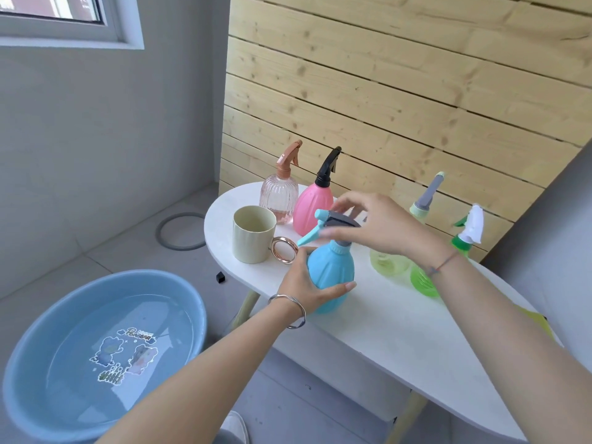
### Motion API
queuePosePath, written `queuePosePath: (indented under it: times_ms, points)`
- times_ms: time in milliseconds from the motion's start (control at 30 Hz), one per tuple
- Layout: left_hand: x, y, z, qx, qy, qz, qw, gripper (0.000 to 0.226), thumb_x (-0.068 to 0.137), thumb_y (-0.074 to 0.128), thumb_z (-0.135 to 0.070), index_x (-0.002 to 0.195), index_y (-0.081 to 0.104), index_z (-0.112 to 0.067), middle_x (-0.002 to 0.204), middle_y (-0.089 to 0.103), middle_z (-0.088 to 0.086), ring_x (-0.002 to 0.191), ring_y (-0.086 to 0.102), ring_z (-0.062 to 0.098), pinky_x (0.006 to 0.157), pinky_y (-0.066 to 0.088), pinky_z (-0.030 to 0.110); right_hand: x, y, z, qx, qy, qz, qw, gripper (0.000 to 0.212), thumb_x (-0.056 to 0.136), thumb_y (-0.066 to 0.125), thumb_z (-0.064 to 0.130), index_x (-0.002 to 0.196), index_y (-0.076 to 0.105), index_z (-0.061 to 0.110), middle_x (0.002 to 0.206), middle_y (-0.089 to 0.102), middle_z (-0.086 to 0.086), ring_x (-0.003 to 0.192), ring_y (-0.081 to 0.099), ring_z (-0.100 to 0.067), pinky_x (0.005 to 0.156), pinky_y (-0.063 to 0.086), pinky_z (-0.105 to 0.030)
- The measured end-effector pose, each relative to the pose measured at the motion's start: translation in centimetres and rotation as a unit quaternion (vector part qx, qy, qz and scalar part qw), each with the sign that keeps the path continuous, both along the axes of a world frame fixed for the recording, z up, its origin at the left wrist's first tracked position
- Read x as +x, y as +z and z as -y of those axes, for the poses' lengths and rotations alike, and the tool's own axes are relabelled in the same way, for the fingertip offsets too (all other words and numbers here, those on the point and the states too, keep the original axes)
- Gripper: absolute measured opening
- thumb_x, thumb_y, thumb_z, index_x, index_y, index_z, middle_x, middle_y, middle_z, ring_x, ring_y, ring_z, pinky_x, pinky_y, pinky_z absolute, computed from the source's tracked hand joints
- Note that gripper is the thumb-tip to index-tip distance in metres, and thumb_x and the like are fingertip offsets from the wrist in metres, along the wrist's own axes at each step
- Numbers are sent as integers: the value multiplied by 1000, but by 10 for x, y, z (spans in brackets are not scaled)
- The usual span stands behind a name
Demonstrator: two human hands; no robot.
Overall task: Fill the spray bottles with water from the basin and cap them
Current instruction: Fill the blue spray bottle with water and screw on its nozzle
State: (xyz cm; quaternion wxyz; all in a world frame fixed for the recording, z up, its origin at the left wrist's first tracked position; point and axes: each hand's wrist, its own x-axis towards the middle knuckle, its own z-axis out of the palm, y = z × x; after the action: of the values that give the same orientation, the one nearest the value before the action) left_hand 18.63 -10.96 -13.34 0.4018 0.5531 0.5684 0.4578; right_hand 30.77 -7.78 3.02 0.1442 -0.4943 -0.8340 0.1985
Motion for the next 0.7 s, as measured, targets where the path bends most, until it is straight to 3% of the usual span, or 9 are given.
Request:
queuePosePath:
  times_ms: [67,167,300,400,467,567,700]
  points:
    - [-1,-2,-1,6,1,3,1000,77,61,85,-52,118,38,-28,113,54,-11,104,55,10,80,42,18,17,-5,-4,-118,62,-34,990,52,74,81,28,121,59,28,114,67,15,103,62,1,93,50,-22]
    - [0,-3,-2,10,0,7,1000,79,60,86,-53,118,39,-27,113,55,-9,105,56,11,85,46,23,31,-26,-9,-189,70,-153,968,45,77,75,1,118,63,16,110,70,1,99,65,-4,85,50,-18]
    - [1,-2,-1,13,4,3,1000,87,50,81,-66,117,39,-29,114,56,-10,105,56,10,86,47,24,24,-49,-10,-113,-20,-213,970,17,73,82,18,87,72,17,79,70,8,75,61,-2,74,47,-15]
    - [1,-3,-2,8,2,0,1000,84,53,82,-63,117,39,-29,113,56,-9,105,56,10,85,45,23,7,-66,-3,2,-94,-198,976,35,66,84,40,78,62,16,71,61,5,63,52,-7,60,42,-17]
    - [0,-3,-2,10,-2,-3,1000,88,49,79,-68,117,38,-29,113,56,-9,105,56,9,85,44,21,4,-70,2,-5,-105,-208,972,36,67,82,43,81,59,18,79,63,1,72,57,-14,67,45,-21]
    - [0,-3,-2,5,-14,3,1000,94,43,73,-73,119,38,-28,114,56,-9,106,57,8,86,46,21,12,-71,3,-69,-79,-258,960,23,75,78,34,92,67,24,98,71,-1,97,63,-21,91,50,-35]
    - [-16,-2,-7,-11,-105,-19,994,111,50,75,-69,142,28,-28,134,49,-9,122,51,7,100,45,26,17,-77,8,-66,-37,-303,950,17,85,70,16,95,68,30,100,72,11,104,64,-12,104,44,-38]
